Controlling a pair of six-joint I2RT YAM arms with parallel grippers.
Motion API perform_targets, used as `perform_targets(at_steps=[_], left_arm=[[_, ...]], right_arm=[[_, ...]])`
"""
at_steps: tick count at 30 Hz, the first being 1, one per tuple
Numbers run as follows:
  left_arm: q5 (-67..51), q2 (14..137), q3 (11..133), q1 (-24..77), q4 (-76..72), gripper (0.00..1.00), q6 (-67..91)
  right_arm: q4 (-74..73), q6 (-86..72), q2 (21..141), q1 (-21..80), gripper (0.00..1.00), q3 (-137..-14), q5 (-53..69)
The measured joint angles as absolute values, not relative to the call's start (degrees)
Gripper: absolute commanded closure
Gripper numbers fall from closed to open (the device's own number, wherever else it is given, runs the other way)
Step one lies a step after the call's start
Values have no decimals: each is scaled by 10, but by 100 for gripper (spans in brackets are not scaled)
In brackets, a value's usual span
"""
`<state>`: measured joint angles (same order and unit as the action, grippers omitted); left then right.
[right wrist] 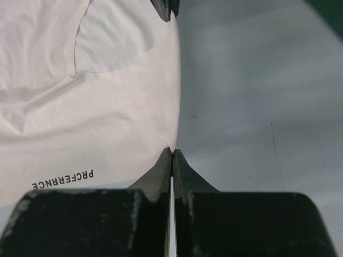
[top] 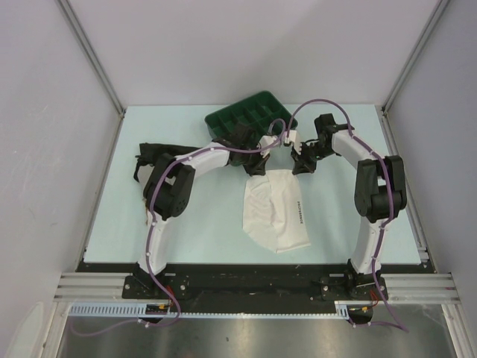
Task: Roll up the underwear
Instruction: Fold the underwear at the center of the board.
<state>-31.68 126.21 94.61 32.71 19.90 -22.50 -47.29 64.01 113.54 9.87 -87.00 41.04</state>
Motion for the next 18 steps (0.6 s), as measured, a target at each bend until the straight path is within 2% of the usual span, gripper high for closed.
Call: perform_targets(at_steps=[18], left_arm=[[-300, 1147, 876, 356, 232, 100, -197]], right_arm=[[-485, 643, 1049, 96, 100, -797, 419]])
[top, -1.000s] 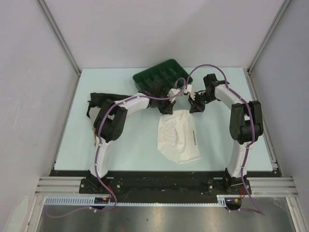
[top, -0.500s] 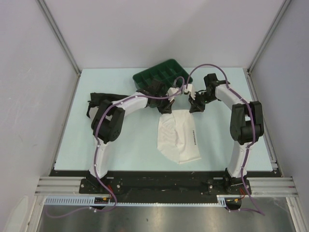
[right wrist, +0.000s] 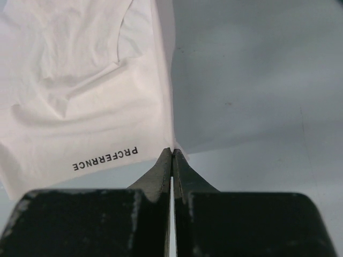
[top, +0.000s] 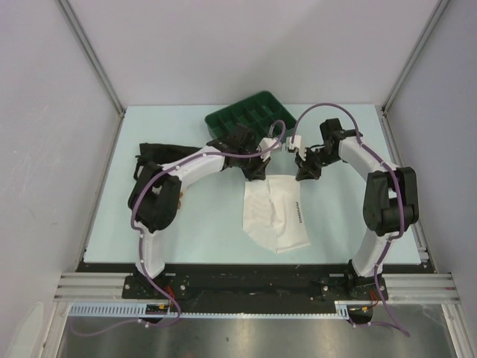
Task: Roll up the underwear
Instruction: Fold the underwear at the center of the board.
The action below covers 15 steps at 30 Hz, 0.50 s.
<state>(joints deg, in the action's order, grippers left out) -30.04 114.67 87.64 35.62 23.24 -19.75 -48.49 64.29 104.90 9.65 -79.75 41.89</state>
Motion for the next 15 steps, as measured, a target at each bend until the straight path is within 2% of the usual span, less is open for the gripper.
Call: perform_targets(at_steps=[15], left_arm=[[-256, 1070, 807, 403, 246, 100, -149]], right_arm=[[-491, 666, 943, 100, 100, -688, 413]])
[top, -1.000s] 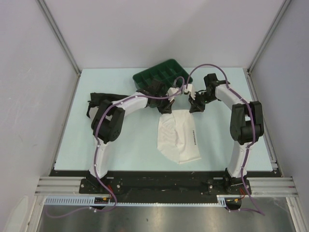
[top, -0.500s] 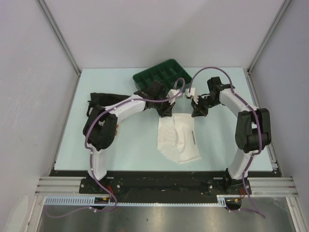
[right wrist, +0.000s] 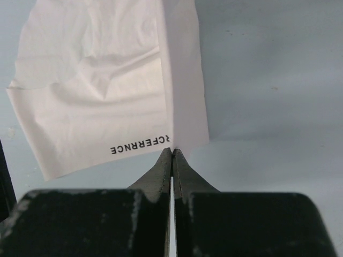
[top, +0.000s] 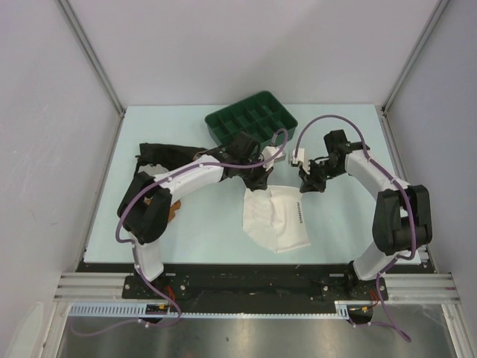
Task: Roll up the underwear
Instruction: Fold the underwear at the center of the board.
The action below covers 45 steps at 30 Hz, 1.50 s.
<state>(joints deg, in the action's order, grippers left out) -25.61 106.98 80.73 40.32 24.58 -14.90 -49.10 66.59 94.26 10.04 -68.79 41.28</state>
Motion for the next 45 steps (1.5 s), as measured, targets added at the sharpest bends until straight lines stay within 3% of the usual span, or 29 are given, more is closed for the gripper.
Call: perform_targets(at_steps=[26, 45], left_arm=[[-234, 964, 656, 506, 210, 99, -33], [-232, 960, 586, 565, 142, 98, 70]], right_arm=[[-476, 678, 767, 142, 100, -497, 377], [-501, 718, 697, 145, 100, -419, 371]])
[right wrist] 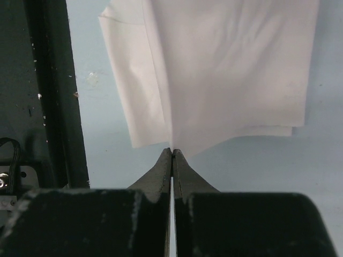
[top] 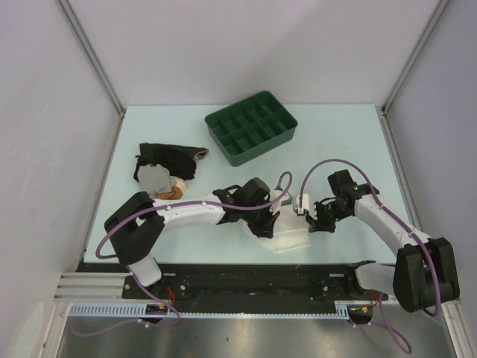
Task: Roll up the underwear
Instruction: Fold the underwear at the center of the board.
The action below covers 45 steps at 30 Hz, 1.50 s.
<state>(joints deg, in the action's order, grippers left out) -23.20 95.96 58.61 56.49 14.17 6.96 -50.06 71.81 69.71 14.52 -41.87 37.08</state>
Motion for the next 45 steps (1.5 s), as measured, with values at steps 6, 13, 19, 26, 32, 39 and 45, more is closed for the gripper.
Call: perform_targets(at_steps=[6, 13, 19, 26, 32, 39, 45], left_arm=[[-233, 960, 570, 577, 129, 98, 86], [-238, 960, 570, 582, 127, 98, 93], [-243, 961, 570, 588, 126, 97, 101], [-249, 976, 566, 594, 116, 84, 106], [-252, 990, 550, 598, 109, 55, 115], [-204, 932, 516, 594, 114, 43, 120], [-169, 780, 456, 517, 86, 34, 121]], right_arm=[[-511, 741, 694, 148, 100, -400, 373], [-520, 758, 694, 154, 100, -391, 375], [-524, 768, 693, 164, 100, -382, 375], [-524, 771, 693, 168, 97, -373, 369], [-523, 771, 693, 168, 76, -371, 362], [-531, 772, 679, 160, 56, -371, 364], [-535, 738, 690, 114, 48, -408, 386]])
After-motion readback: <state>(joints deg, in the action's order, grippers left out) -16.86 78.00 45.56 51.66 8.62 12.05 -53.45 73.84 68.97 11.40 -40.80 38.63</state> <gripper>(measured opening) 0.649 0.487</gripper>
